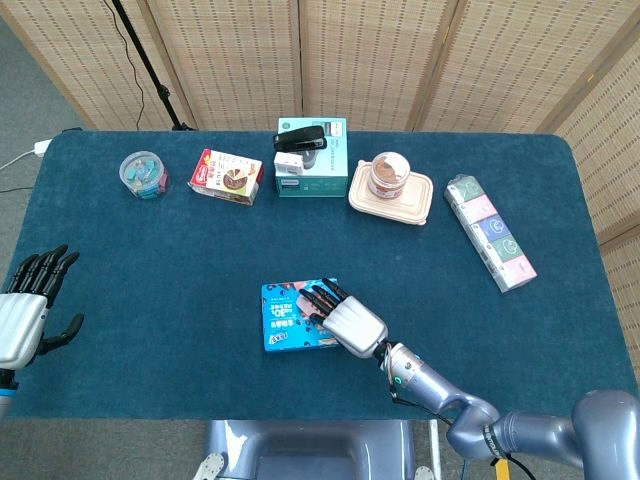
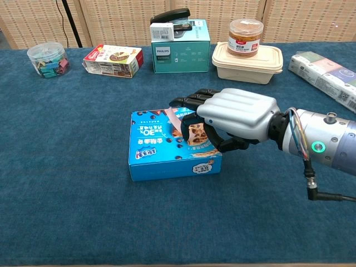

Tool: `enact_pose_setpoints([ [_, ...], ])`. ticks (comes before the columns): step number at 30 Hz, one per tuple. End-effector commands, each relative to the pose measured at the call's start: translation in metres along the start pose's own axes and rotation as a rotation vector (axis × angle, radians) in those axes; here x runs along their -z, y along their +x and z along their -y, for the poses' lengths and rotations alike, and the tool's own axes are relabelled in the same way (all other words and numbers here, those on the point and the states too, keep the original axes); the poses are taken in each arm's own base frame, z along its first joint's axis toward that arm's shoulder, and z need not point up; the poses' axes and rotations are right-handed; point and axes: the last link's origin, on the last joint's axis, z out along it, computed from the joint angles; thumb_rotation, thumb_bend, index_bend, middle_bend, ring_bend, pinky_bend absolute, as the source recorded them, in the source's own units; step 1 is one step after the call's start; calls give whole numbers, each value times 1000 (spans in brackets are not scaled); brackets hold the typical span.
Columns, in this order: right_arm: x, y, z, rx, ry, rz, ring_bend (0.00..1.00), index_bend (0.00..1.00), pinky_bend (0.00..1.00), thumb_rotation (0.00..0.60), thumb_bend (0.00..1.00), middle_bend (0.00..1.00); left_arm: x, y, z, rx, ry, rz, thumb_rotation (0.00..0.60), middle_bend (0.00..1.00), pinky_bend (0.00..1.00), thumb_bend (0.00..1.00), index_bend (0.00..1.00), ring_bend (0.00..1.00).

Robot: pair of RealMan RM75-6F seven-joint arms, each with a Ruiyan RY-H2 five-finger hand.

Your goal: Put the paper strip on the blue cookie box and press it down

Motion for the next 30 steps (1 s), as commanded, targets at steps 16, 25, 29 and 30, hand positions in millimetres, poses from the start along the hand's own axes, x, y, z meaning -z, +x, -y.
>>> enact_pose_setpoints([
  [16, -8, 7, -12, 24, -42, -14, 0, 316, 0, 600, 1000, 0, -1, -2, -1, -4, 6, 7, 600, 0, 0, 353, 0, 0],
  [25, -8, 13, -4, 33, -17, -41, 0, 317, 0, 600, 1000, 0, -1, -1, 0, 0, 8, 5, 600, 0, 0, 353, 0, 0],
  [29, -8, 16, -3, 42, -16, -52, 0, 318, 0, 600, 1000, 0, 0, -1, 0, 0, 4, 8, 600, 0, 0, 352, 0, 0],
  [30, -8, 16, -3, 45, -16, -55, 0, 319, 0, 600, 1000, 0, 0, -1, 0, 0, 4, 8, 600, 0, 0, 352, 0, 0],
])
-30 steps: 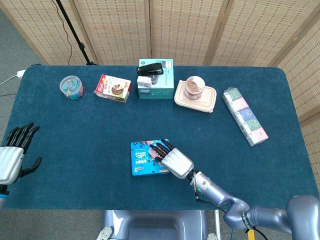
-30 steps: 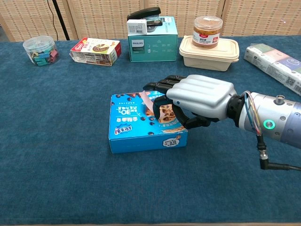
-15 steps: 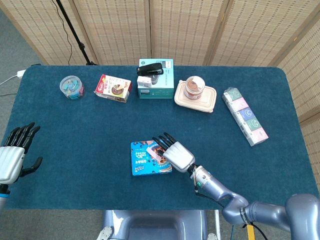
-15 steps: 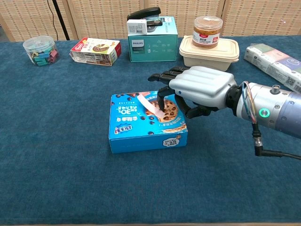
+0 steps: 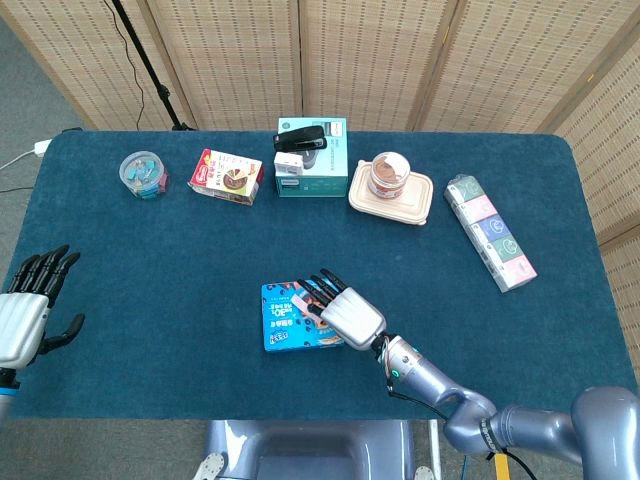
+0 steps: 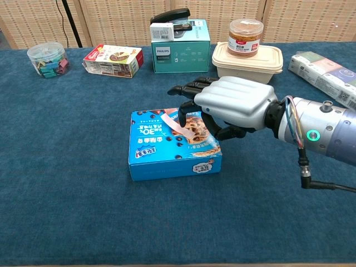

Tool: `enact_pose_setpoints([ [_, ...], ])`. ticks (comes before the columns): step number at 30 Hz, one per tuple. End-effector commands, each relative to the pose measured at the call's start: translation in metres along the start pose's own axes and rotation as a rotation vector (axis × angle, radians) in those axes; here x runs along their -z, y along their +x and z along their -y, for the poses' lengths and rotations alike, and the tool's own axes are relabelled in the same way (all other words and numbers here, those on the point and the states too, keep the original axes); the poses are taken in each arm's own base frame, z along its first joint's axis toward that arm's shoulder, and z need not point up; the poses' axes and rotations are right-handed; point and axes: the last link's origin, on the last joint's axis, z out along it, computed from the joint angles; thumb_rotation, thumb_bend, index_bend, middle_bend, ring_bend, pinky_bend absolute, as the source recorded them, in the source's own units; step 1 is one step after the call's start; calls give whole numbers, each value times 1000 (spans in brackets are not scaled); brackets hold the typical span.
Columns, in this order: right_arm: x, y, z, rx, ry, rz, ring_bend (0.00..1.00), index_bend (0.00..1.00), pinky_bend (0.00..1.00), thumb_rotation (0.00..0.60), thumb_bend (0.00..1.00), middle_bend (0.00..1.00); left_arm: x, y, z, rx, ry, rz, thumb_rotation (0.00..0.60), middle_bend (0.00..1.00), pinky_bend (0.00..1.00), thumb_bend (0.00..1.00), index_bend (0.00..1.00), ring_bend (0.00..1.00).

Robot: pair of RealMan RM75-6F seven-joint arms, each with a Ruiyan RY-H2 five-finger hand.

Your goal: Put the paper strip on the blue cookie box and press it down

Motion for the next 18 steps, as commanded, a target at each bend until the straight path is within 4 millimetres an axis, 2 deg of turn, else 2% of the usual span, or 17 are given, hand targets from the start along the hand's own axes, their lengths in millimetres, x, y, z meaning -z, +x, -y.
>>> enact_pose_setpoints([
  [1, 0, 1, 0, 4, 0, -5, 0, 319, 0, 600, 1000, 0, 0, 0, 0, 0, -1, 0, 600, 0, 0, 352, 0, 0],
  [18, 5, -14, 8, 5, 16, 21, 0, 321, 0, 600, 1000, 0, 1, 0, 1, 0, -3, 2, 600, 0, 0, 352, 0, 0],
])
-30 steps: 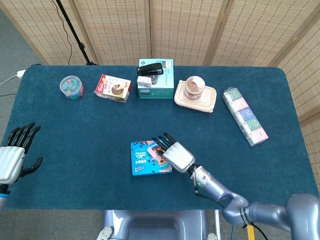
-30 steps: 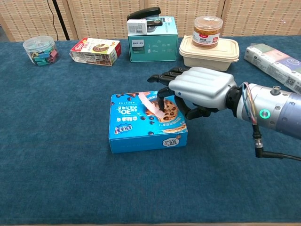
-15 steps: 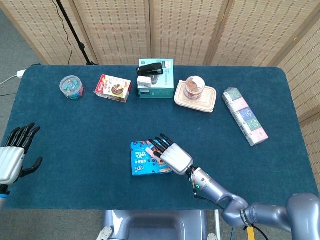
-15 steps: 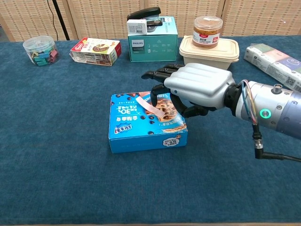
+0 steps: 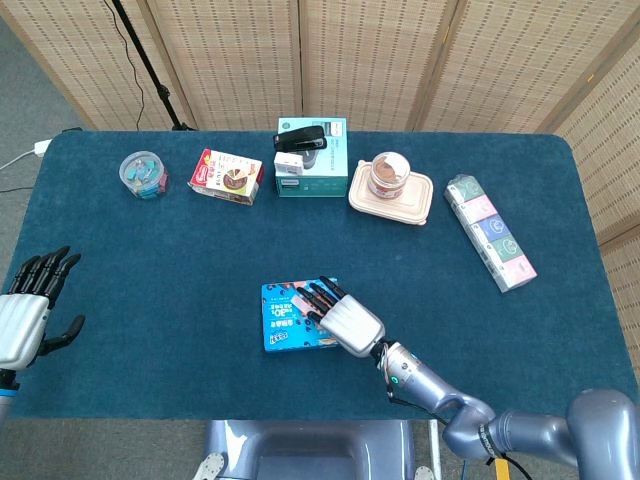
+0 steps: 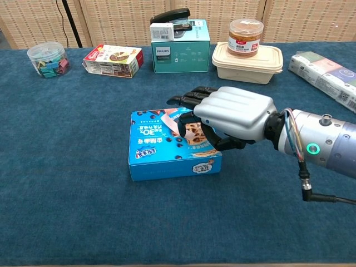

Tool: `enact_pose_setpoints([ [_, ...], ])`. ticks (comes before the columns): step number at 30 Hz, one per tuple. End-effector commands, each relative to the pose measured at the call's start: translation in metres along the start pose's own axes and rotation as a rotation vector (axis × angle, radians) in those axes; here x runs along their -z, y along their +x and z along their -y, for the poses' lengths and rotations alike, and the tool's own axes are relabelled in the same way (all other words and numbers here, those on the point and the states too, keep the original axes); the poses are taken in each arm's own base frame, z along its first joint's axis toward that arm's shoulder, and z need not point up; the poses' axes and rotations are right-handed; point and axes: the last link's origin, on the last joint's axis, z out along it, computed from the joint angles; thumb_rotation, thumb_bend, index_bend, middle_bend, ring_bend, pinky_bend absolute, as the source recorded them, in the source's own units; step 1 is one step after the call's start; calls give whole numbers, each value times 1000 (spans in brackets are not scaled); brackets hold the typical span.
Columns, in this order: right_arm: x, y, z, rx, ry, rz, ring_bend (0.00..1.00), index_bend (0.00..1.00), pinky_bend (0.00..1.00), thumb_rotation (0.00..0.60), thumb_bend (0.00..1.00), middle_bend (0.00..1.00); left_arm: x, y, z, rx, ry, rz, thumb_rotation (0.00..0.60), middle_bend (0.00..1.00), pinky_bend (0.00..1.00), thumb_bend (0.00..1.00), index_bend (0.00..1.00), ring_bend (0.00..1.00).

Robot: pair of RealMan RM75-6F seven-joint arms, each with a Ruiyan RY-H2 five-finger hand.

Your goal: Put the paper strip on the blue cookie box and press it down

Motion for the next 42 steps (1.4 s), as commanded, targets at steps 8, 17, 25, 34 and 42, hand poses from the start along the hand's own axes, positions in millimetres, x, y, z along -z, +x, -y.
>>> enact_pose_setpoints([
  [8, 0, 1, -8, 28, -17, -2, 0, 321, 0, 600, 1000, 0, 1, 1, 1, 4, 0, 0, 600, 0, 0, 352, 0, 0],
  [17, 5, 1, 0, 19, 8, -4, 0, 322, 0, 600, 1000, 0, 1, -1, 0, 0, -2, 4, 600, 0, 0, 352, 0, 0],
  [25, 5, 10, 7, 21, 24, -51, 0, 316, 0, 600, 1000, 0, 1, 1, 1, 4, 2, 0, 600, 0, 0, 353, 0, 0],
  [34, 12, 38, -25, 4, -59, -142, 0, 176, 0, 600, 943, 0, 1, 1, 3, 3, 3, -4, 600, 0, 0, 353, 0, 0],
  [42, 69, 43, -77, -6, -241, -152, 0, 0, 0, 600, 0, 0, 9, -4, 4, -17, -1, -6, 600, 0, 0, 352, 0, 0],
])
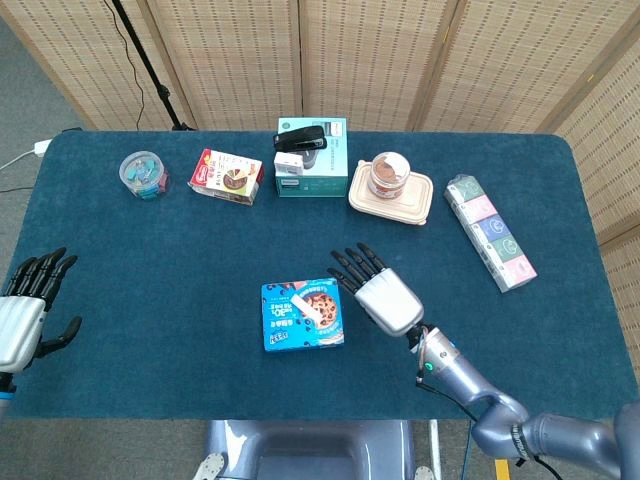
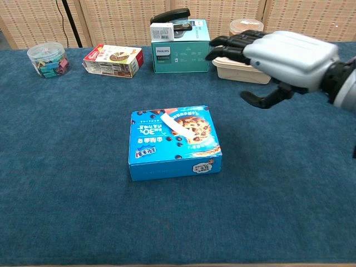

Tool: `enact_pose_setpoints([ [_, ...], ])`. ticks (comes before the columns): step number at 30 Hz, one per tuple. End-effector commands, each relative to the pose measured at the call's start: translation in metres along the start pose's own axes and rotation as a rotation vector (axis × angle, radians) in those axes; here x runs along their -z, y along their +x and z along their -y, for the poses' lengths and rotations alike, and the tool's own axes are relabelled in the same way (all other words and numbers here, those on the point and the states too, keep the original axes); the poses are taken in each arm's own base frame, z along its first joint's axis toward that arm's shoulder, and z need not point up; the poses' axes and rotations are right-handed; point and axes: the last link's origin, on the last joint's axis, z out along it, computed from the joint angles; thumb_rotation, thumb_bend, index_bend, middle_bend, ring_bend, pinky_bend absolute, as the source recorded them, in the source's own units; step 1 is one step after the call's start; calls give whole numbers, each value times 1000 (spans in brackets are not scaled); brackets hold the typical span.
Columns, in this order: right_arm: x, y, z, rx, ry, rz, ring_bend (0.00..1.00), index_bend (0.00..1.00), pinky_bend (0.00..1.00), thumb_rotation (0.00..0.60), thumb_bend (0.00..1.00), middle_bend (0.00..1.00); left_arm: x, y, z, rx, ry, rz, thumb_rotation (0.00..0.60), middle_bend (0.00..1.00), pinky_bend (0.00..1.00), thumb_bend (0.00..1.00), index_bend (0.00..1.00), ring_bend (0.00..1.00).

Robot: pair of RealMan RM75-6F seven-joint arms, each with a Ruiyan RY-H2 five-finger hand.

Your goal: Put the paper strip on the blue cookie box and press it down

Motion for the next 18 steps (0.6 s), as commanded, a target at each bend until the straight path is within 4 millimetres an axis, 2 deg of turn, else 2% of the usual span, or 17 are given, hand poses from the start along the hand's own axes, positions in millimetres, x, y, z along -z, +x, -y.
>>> enact_pose_setpoints([
  [1, 29, 5, -30, -11, -93, 8, 0, 0, 0, 600, 0, 0, 4, -3, 1, -8, -3, -1, 600, 0, 0, 352, 0, 0],
  [6, 68, 10, -71, -18, -199, 13, 0, 0, 0, 600, 0, 0, 11, -7, 5, 5, -3, -23, 600, 0, 0, 347, 0, 0],
  [11, 119, 13, -109, -2, -332, 29, 0, 0, 0, 600, 0, 0, 19, -15, 16, 12, 7, -47, 600, 0, 0, 319, 0, 0],
  [14, 151, 14, -124, 27, -419, 47, 0, 0, 0, 600, 0, 0, 24, -20, 24, -9, 40, -57, 600, 0, 0, 239, 0, 0],
  [18, 187, 10, -133, 25, -521, 74, 0, 0, 0, 600, 0, 0, 26, -25, 28, -34, 67, -55, 600, 0, 0, 100, 0, 0],
])
